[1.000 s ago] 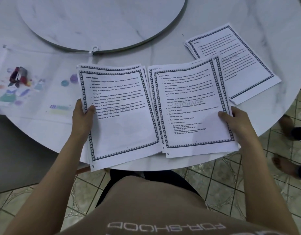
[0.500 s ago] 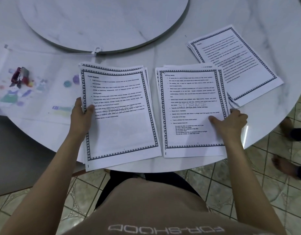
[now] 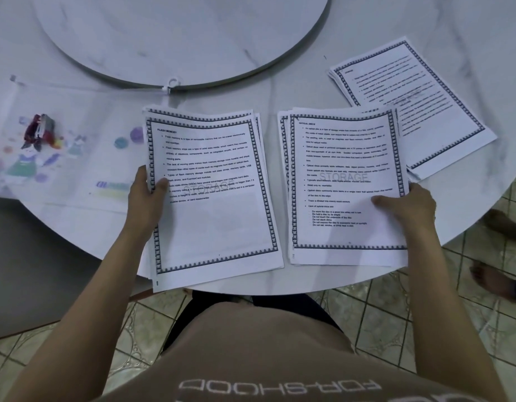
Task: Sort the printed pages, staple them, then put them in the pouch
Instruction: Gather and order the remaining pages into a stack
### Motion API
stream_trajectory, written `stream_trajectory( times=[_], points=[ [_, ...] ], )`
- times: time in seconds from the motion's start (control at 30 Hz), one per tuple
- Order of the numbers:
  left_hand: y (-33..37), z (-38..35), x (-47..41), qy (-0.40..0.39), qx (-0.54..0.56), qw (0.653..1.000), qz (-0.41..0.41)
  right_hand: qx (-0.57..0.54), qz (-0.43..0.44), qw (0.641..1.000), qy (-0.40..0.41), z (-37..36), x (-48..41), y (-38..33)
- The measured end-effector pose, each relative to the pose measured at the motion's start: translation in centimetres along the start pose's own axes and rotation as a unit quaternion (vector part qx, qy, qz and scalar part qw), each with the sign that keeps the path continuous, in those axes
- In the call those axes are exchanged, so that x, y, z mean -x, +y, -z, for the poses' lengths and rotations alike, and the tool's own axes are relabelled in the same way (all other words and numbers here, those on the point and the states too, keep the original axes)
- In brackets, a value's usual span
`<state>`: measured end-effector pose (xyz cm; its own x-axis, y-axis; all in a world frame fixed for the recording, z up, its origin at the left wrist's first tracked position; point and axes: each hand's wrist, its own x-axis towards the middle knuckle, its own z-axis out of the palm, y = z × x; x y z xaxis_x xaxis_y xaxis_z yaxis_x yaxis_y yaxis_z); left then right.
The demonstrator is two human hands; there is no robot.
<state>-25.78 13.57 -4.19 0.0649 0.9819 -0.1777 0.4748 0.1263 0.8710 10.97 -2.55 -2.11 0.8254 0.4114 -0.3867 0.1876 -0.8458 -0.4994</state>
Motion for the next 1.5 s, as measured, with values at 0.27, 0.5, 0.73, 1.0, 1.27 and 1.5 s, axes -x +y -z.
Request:
stream_trajectory(
  times=[0.27,0.5,0.73,1.0,1.27,1.5],
  points=[
    [-0.4,0.0,-0.4,-0.001,-0.004,1.0,0.011,-0.082,0.04,0.996,-0.02,1.3,0.3,-0.3],
    [-0.3,0.0,-0.4,0.005,-0.005,1.0,0.013,-0.103,0.046,0.992,-0.056,1.9,0.1,0.1],
    [-0.3,-0.2,-0.4,0.011,-0.005,1.0,0.022,-0.156,0.039,0.978,-0.135,2.4,-0.9,0.1],
    [-0.6,0.0,-0.6,0.006,0.0,0.999,0.044,-0.157,0.094,0.976,-0.117,4.7,-1.4,-0.6],
    [-0.5,0.2,-0.5,-0.006,0.021,0.999,0.048,-0.166,0.144,0.974,-0.063,8.0,-1.5,-3.2],
    [-0.5,0.6,-0.5,-0.025,0.037,0.998,0.05,-0.259,0.182,0.946,-0.066,5.7,1.7,-6.9]
  ],
)
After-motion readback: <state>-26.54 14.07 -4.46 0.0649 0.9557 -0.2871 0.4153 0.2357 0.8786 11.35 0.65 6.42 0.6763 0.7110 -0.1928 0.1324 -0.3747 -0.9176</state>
